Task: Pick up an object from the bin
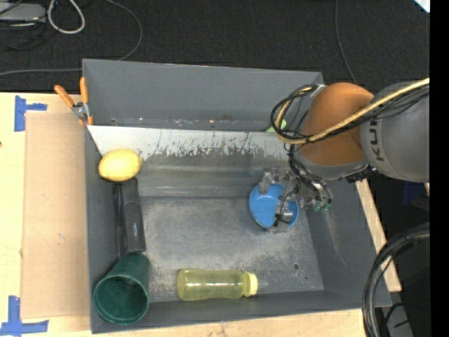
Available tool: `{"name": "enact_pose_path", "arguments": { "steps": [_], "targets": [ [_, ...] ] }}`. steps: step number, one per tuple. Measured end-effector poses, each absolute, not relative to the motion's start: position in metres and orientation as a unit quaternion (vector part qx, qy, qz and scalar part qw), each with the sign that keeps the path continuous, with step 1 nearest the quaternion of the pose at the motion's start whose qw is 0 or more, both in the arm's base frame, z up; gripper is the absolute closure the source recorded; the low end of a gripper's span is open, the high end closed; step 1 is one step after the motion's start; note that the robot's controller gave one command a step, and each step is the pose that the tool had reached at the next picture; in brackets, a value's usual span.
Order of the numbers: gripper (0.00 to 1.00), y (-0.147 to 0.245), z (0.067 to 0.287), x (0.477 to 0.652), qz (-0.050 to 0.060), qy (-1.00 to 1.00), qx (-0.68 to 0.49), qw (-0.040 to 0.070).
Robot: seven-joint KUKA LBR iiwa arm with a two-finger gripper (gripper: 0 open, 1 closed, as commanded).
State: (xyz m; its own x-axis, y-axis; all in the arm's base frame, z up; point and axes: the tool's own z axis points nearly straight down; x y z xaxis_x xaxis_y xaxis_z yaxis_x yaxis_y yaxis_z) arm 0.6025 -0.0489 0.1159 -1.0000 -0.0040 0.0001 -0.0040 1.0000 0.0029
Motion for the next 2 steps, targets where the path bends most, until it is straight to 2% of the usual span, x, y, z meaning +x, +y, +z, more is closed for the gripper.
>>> {"name": "enact_pose_path", "arguments": {
  "steps": [1,2],
  "targets": [
    [0.00,-0.0766,0.0685,0.5969,-0.002,-0.993,0.114,0.001],
    [0.00,-0.0757,0.0698,0.5979,-0.002,-0.994,0.106,0.000]
  ]
}}
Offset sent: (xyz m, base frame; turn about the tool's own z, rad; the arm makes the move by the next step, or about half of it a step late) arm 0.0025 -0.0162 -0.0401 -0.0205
